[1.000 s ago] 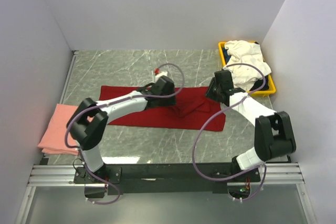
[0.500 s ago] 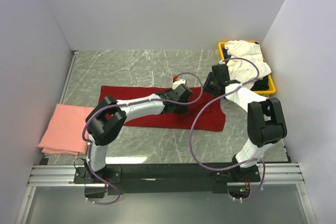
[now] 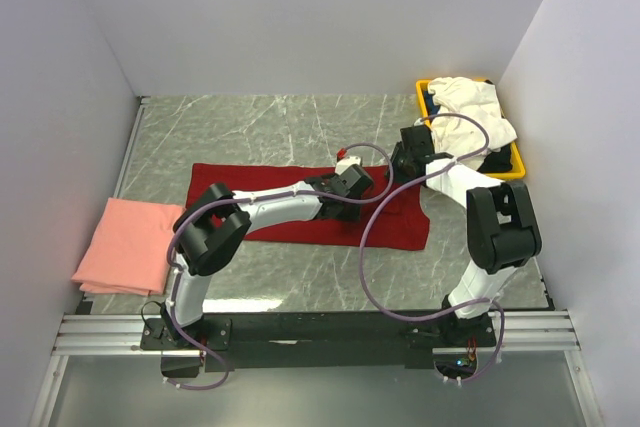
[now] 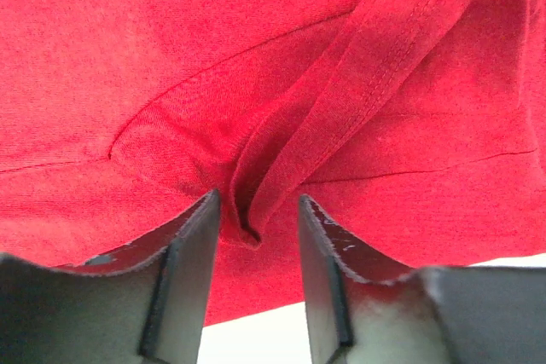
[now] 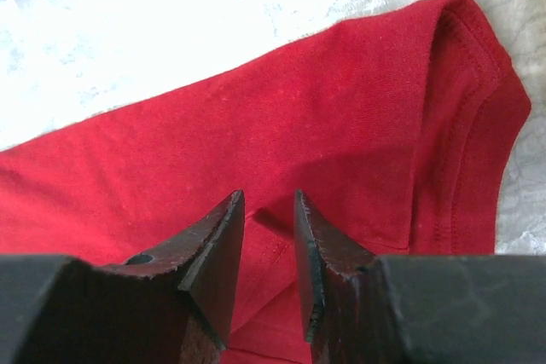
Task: Fold and stack the t-shirts
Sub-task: Fold the tshirt
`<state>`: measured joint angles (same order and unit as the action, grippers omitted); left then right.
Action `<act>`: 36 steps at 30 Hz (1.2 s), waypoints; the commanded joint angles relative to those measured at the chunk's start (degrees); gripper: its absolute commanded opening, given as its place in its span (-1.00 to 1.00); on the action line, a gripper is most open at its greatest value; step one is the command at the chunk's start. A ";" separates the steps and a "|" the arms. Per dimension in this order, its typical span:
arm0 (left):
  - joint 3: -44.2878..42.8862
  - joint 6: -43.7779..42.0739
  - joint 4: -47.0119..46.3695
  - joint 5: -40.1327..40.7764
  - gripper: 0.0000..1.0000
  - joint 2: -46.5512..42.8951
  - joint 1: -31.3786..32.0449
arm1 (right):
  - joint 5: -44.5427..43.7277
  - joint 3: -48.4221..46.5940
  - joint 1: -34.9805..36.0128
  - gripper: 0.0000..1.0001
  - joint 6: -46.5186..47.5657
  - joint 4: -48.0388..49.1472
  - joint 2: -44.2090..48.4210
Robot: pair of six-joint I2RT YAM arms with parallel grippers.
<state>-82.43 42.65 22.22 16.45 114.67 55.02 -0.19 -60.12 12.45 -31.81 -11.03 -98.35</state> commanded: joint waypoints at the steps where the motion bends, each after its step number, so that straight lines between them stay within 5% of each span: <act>1: -2.38 -0.21 0.89 0.86 -0.14 0.11 0.35 | 0.01 -1.58 -0.23 -0.27 0.70 0.66 -1.41; 8: -1.94 0.32 1.95 2.80 -0.54 -1.03 0.35 | 0.01 -2.02 -0.32 -0.37 0.79 0.39 -2.64; 19: -1.50 0.76 3.71 5.35 -0.90 -3.14 0.26 | 2.38 2.36 -0.32 -0.95 -0.27 0.83 2.62; 36: 1.39 0.06 4.41 4.65 -0.95 -8.06 -1.85 | 7.73 15.11 -0.23 -1.00 -2.11 2.15 19.67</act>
<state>-81.91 43.09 26.44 20.82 109.93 53.58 5.34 -46.74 12.45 -33.47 -10.26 -83.07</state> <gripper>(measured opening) 0.032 0.008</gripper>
